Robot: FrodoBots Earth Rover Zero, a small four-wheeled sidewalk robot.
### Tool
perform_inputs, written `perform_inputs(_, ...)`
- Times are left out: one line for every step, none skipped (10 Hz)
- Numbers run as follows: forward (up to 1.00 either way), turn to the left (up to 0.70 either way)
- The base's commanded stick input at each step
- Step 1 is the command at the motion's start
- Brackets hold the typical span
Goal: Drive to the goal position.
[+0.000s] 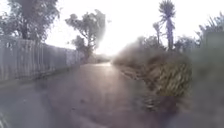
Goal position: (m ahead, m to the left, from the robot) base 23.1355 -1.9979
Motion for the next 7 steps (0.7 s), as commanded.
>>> perform_inputs(1.00, 0.00)
perform_inputs(1.00, 0.00)
perform_inputs(1.00, 0.00)
perform_inputs(1.00, 0.00)
perform_inputs(1.00, 0.00)
perform_inputs(1.00, 0.00)
perform_inputs(1.00, 0.00)
